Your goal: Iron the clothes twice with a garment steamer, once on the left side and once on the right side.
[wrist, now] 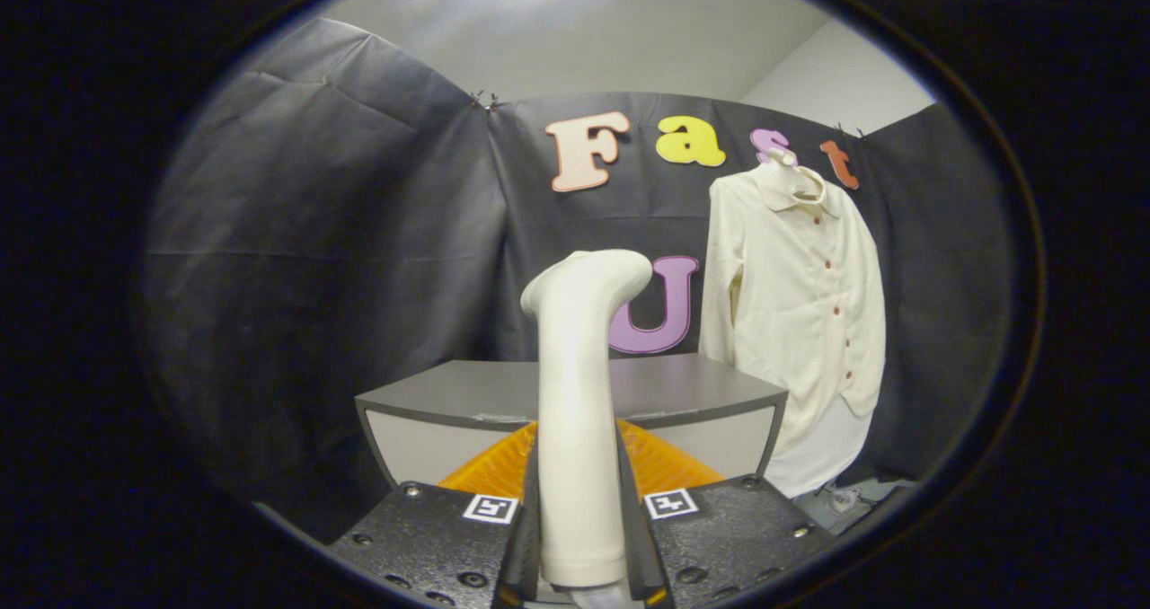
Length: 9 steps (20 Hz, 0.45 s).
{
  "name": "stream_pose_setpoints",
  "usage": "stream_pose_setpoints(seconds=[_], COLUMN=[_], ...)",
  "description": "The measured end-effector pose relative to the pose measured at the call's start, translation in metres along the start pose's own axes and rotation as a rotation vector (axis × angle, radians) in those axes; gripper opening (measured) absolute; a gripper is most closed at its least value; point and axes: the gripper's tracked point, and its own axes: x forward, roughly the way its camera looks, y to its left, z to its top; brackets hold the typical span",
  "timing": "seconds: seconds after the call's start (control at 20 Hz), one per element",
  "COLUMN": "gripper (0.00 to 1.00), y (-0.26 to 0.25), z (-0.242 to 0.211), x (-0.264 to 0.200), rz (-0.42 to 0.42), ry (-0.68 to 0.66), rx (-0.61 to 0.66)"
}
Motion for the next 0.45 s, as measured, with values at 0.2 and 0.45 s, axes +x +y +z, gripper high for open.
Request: stream_pose_setpoints(seconds=[0.2, 0.45], gripper=[0.37, 0.37], y=[-0.005, -0.011], z=[-0.002, -0.005], x=[-0.002, -0.001], rz=[-0.007, -0.018], ry=[0.006, 0.016], rx=[0.000, 0.016])
